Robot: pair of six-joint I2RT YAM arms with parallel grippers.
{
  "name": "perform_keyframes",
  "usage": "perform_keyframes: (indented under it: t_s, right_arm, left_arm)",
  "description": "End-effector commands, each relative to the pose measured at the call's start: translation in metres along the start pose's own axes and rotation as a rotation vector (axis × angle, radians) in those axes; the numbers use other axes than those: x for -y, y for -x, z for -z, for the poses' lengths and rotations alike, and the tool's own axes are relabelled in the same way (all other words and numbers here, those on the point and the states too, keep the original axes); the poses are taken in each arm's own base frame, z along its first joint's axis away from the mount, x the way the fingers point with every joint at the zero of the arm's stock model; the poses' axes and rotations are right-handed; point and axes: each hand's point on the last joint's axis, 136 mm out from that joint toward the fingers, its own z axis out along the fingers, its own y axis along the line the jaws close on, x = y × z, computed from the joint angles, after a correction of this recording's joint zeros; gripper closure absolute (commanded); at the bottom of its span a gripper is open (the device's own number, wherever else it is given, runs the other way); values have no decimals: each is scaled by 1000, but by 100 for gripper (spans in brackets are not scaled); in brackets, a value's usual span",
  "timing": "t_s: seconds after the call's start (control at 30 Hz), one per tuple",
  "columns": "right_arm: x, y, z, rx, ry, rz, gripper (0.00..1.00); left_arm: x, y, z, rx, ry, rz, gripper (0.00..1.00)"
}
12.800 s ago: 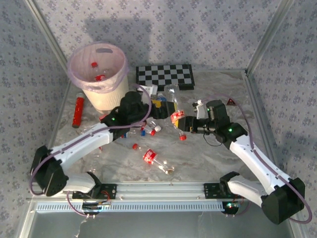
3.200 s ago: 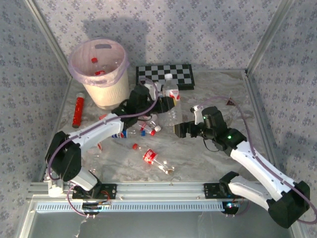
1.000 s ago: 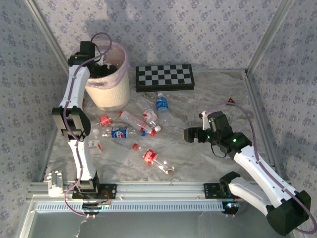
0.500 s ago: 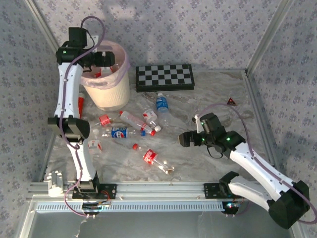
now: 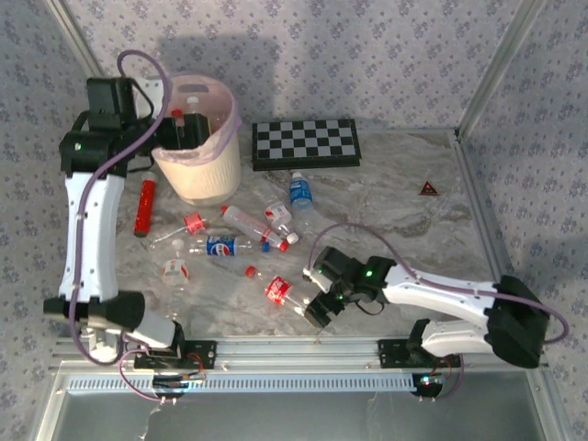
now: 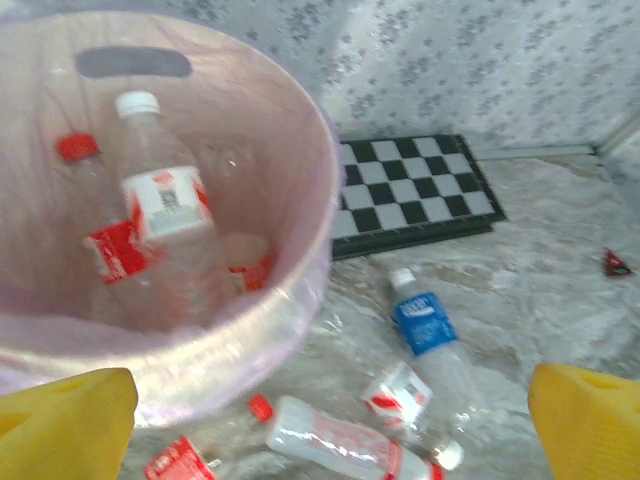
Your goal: Put the plastic bottles in the bin
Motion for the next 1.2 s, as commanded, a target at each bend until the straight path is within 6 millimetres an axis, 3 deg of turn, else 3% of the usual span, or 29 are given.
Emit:
perform_keyframes:
  t_s: [0.0, 0.2, 0.33, 0.4, 0.53, 0.6, 0.73, 0.9, 1.07, 1.17]
  right_arm:
    - [-1, 10, -3, -26, -53, 84, 1]
    - [-2, 22, -25, -61, -72, 124, 0]
    - [-8, 25, -31, -90, -70, 159, 7]
    - [-9, 28, -27, -97, -73, 161, 14]
    - [-7, 28, -16, -94, -94, 158, 39]
    - [-3, 26, -8, -89, -106, 150, 43]
    - [6, 27, 21, -29, -110, 90, 57]
    - [34, 46, 64, 178, -94, -44, 57]
    - [90, 85, 124, 536, -140, -283, 57]
    - [105, 101, 151, 726, -102, -372, 57]
  left_arm:
    - [23, -7, 0, 33, -126, 52, 0]
    - [30, -30, 7, 20, -148, 54, 0]
    - [28, -38, 10, 13, -138, 54, 0]
    - [26, -38, 13, 18, -120, 58, 0]
    - [27, -33, 24, 47, -113, 55, 0]
    - [30, -30, 29, 63, -121, 63, 0]
    - [35, -32, 34, 70, -124, 77, 0]
    - [68, -41, 33, 86, -231, 92, 0]
    - [110, -64, 4, 100, -360, 151, 0]
    - [131, -82, -19, 112, -380, 181, 0]
